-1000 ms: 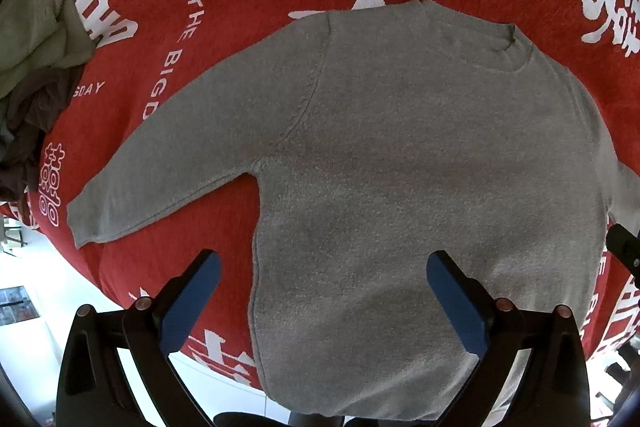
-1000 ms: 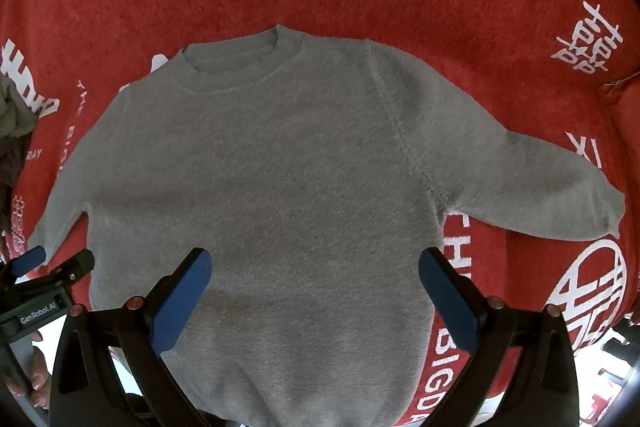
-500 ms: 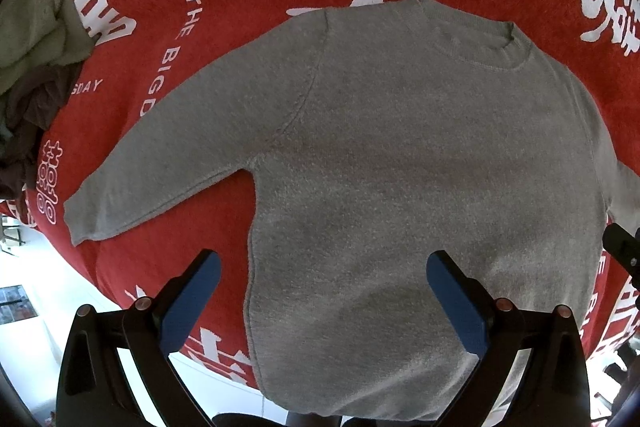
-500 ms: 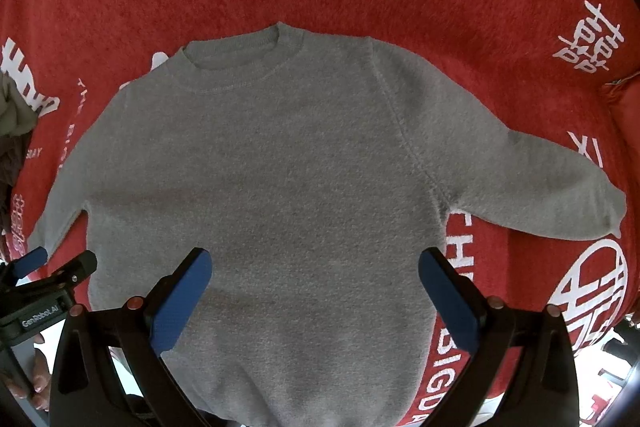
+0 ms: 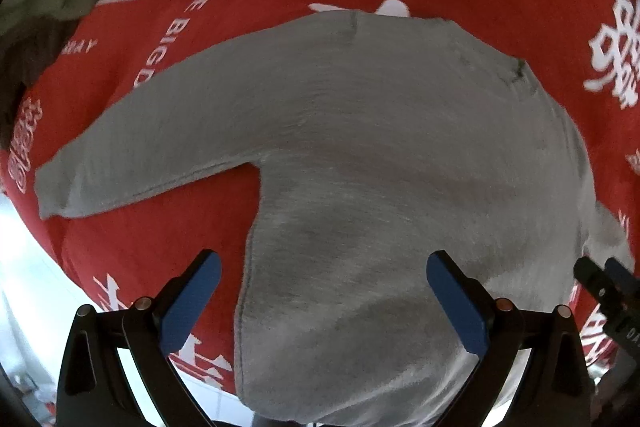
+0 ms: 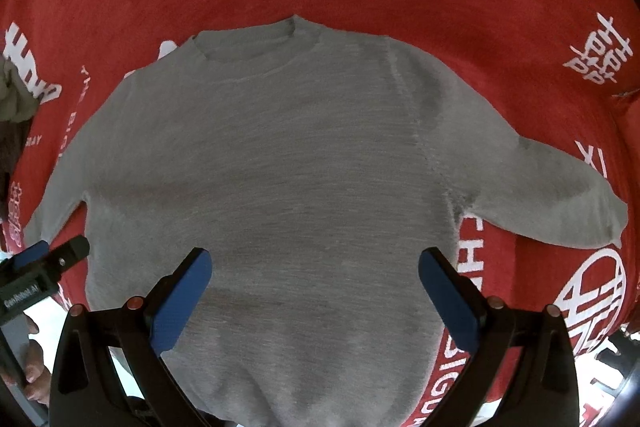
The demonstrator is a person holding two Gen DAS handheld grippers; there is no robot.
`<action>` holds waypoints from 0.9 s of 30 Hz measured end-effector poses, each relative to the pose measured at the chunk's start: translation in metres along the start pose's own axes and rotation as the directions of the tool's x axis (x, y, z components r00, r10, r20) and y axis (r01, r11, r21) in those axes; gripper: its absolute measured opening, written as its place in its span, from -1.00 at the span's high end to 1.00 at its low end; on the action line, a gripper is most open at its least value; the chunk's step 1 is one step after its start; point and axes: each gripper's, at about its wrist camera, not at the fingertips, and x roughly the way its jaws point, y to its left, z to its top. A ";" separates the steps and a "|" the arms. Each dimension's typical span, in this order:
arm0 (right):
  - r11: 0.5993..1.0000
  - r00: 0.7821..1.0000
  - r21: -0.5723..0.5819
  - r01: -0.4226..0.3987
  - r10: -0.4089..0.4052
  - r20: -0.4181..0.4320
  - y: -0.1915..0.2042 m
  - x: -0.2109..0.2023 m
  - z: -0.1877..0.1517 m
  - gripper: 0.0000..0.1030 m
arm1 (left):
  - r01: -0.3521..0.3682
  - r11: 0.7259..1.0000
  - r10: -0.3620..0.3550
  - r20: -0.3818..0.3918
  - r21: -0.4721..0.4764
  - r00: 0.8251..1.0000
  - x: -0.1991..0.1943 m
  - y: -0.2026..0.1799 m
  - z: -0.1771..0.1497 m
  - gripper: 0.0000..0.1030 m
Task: Fold small clothes
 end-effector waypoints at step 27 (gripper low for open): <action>0.940 0.993 -0.319 -0.119 0.122 -0.011 0.185 0.029 -0.018 -1.00 | 0.529 0.653 -0.329 0.427 -0.541 0.842 0.061 0.270 -0.016 -1.00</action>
